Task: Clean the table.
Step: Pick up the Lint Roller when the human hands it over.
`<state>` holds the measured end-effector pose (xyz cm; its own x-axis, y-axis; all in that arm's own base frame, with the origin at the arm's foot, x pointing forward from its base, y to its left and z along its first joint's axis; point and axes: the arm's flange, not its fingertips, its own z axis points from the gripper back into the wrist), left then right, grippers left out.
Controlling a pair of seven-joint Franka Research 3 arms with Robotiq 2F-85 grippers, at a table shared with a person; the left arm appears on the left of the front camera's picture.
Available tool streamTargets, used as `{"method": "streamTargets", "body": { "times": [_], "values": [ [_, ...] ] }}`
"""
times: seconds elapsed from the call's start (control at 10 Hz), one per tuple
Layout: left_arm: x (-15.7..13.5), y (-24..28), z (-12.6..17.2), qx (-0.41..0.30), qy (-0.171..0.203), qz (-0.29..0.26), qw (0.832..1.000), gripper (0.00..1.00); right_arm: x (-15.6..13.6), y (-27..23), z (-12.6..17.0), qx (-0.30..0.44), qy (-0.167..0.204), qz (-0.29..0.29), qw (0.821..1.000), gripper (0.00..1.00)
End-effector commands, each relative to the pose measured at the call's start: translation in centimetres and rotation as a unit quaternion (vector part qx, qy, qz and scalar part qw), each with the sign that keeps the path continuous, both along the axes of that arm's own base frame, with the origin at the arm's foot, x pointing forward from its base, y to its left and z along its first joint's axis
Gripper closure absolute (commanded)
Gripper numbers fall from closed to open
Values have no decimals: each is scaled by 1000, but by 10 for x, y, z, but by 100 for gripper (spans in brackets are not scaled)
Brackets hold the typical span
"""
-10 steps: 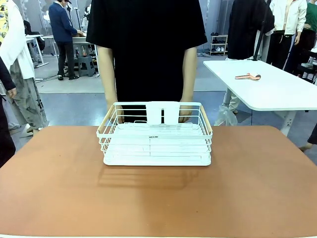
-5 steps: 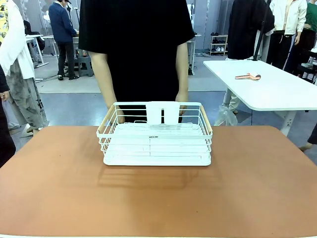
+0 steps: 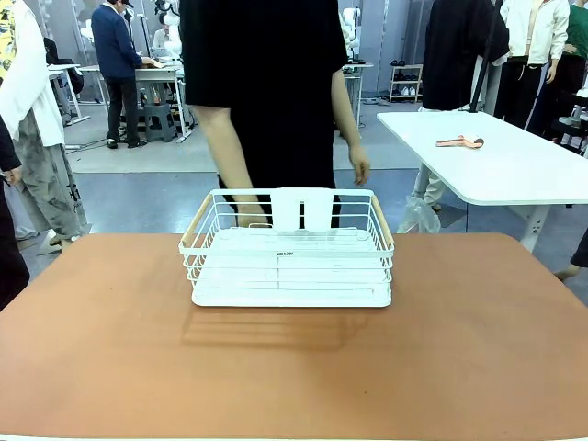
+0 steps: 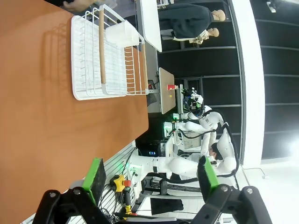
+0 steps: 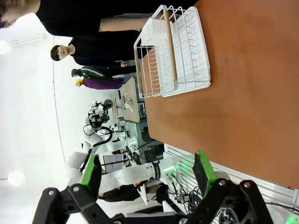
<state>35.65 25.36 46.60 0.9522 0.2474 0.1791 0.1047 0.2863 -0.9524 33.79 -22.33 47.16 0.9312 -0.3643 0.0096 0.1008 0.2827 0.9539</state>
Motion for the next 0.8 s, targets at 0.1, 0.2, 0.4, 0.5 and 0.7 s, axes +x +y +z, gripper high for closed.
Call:
{"method": "streamTargets", "body": {
  "times": [0.1,0.2,0.4,0.5,0.7],
  "values": [
    [-3,1,4,3,-3,-1,1000,0,-1,0,1,4,-4,1,1000,0],
    [-3,1,4,3,-3,-1,1000,0,-1,0,1,4,-4,1,1000,0],
    [-3,1,4,3,-3,-1,1000,0,-1,0,1,4,-4,1,1000,0],
    [-3,1,4,3,-3,-1,1000,0,-1,0,1,4,-4,1,1000,0],
    [-3,1,4,3,-3,-1,1000,0,-1,0,1,4,-4,1,1000,0]
  ]
}}
